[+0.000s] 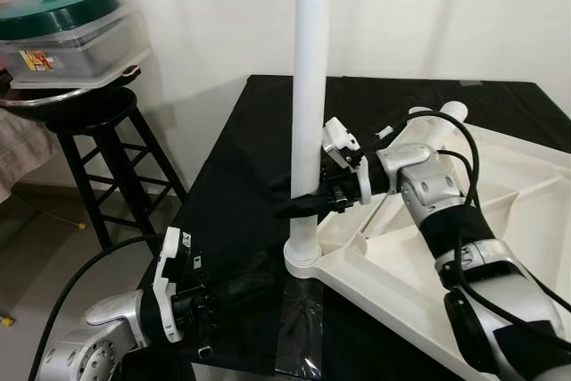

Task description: Building children table

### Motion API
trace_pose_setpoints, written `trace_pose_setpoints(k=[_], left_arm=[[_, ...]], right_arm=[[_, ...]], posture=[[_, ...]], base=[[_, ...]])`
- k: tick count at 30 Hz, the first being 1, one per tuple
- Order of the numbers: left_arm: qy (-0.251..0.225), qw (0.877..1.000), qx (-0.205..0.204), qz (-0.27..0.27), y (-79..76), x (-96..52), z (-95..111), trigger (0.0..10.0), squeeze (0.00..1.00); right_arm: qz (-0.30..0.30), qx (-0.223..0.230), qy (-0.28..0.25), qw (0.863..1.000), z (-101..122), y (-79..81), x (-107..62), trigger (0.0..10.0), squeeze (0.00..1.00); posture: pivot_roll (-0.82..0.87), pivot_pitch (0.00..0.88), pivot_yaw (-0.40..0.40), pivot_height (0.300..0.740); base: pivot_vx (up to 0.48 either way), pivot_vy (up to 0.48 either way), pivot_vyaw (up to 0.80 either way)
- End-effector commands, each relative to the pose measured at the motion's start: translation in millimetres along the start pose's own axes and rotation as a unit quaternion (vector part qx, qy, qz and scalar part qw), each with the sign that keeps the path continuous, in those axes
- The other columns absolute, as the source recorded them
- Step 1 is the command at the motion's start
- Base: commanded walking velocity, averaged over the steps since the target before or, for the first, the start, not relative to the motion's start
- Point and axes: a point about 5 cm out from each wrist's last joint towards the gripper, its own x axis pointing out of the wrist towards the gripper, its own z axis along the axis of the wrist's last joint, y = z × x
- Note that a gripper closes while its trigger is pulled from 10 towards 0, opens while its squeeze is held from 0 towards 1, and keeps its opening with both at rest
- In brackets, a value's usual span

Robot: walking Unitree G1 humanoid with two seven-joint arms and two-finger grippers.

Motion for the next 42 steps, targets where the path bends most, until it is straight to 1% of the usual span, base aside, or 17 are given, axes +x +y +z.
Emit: trace_pose_setpoints(k=[1, 5, 7, 8, 11, 16, 17, 19, 20, 21, 26, 29, 30, 32, 33, 40, 42], left_arm=[[0.003, 1.0, -0.006, -0.002, -2.5, 0.3, -3, 10.0, 0.0], [0.002, 1.0, -0.006, -0.002, -3.1, -0.3, -2, 10.0, 0.0], [0.002, 1.0, -0.004, -0.001, -3.1, -2.2, -1, 10.0, 0.0], [0.004, 1.0, -0.004, -0.002, -2.2, -3.5, 0, 10.0, 0.0], [0.006, 1.0, -0.004, -0.003, -1.6, -4.3, 0, 10.0, 0.0], [0.012, 1.0, -0.008, -0.014, 1.9, -2.4, 1, 10.0, 0.0], [0.011, 1.0, -0.007, -0.012, 1.6, -2.5, 0, 10.0, 0.0], [0.011, 1.0, -0.007, -0.012, 1.6, -2.5, 0, 10.0, 0.0], [0.009, 1.0, -0.005, -0.008, 1.2, -3.0, 0, 10.0, 0.0], [0.008, 1.0, -0.004, -0.006, 1.0, -3.1, 0, 10.0, 0.0], [0.009, 1.0, -0.004, -0.007, 0.9, -2.6, 0, 10.0, 0.0], [0.012, 1.0, -0.007, -0.012, 0.9, -1.3, -1, 10.0, 0.0], [0.012, 1.0, -0.007, -0.013, 0.9, -0.9, -2, 10.0, 0.0], [0.013, 1.0, -0.008, -0.014, 0.9, -0.7, -2, 10.0, 0.0], [0.012, 1.0, -0.007, -0.013, 0.8, -0.6, -2, 10.0, 0.0], [0.012, 1.0, -0.007, -0.012, 0.0, -0.7, -2, 10.0, 0.0], [0.013, 1.0, -0.007, -0.012, -0.4, -0.9, -2, 10.0, 0.0]], right_arm=[[-0.045, 0.01, 0.017, 0.999, -18, 5.3, 0.2, 0.0, 0.0], [-0.173, 0.053, 0.036, 0.983, -45, 16.6, 19.1, 0.0, 0.0], [-0.413, 0.175, 0.037, 0.893, -79, 45.1, 49.9, 0.0, 0.0], [-0.464, 0.149, 0.048, 0.872, -74, 55.5, 50.0, 0.0, 0.0], [-0.477, 0.117, 0.049, 0.87, -68, 60.2, 49.7, 0.0, 0.0], [-0.405, 0.145, 0.059, 0.901, -71, 60.7, 60.8, 0.0, 0.0], [-0.398, 0.133, 0.07, 0.905, -70, 61.5, 62.6, 3.7, 0.0], [-0.398, 0.133, 0.07, 0.905, -70, 61.5, 62.6, 3.7, 0.0], [-0.38, 0.131, 0.065, 0.913, -66, 60.9, 65.1, 10.0, 0.0], [-0.35, 0.133, 0.041, 0.926, -58, 55.2, 64.6, 10.0, 1.0], [-0.294, 0.123, -0.018, 0.948, -33, 49.1, 62.0, 10.0, 1.0], [-0.168, 0.006, -0.054, 0.984, -6, 52.1, 38.7, 10.0, 1.0], [-0.137, -0.013, -0.025, 0.99, -8, 50.0, 28.4, 10.0, 0.53], [-0.121, -0.018, -0.003, 0.992, -11, 48.0, 21.7, 10.0, 0.53], [-0.103, -0.014, 0.017, 0.994, -13, 40.6, 12.3, 10.0, 0.0], [-0.052, -0.011, 0.03, 0.998, -4, 16.6, -5.6, 10.0, 0.0], [-0.038, -0.006, 0.028, 0.999, 0, 10.8, -7.9, 8.3, 0.0]], posture=[[-0.03, 0.011, -0.002, 0.74], [-0.03, 0.017, -0.02, 0.74], [-0.03, 0.027, -0.012, 0.74], [-0.04, 0.029, 0.012, 0.74], [-0.04, 0.029, 0.012, 0.74], [-0.05, 0.014, 0.014, 0.74], [-0.05, 0.013, 0.011, 0.74], [-0.05, 0.013, 0.011, 0.74], [-0.04, 0.013, 0.009, 0.74], [-0.04, 0.011, 0.01, 0.74], [-0.04, 0.007, 0.013, 0.74], [-0.04, 0.003, 0.014, 0.74], [-0.03, 0.002, 0.013, 0.74], [-0.03, 0.002, 0.013, 0.74], [-0.03, 0.002, 0.012, 0.74], [0.0, 0.005, 0.013, 0.74], [0.0, 0.005, 0.013, 0.74]], base=[[0.0, 0.0, 0.0], [0.0, 0.0, 0.0], [0.0, 0.0, 0.0], [0.0, 0.0, 0.0], [0.0, 0.0, 0.0], [0.0, 0.0, 0.0], [0.0, 0.0, 0.0], [0.0, 0.0, 0.0], [0.0, 0.0, 0.0], [0.0, 0.0, 0.0], [0.0, 0.0, 0.0], [0.0, 0.0, 0.0], [0.0, 0.0, 0.0], [0.0, 0.0, 0.0], [0.0, 0.0, 0.0], [0.0, 0.0, 0.0], [0.0, 0.0, 0.0]])
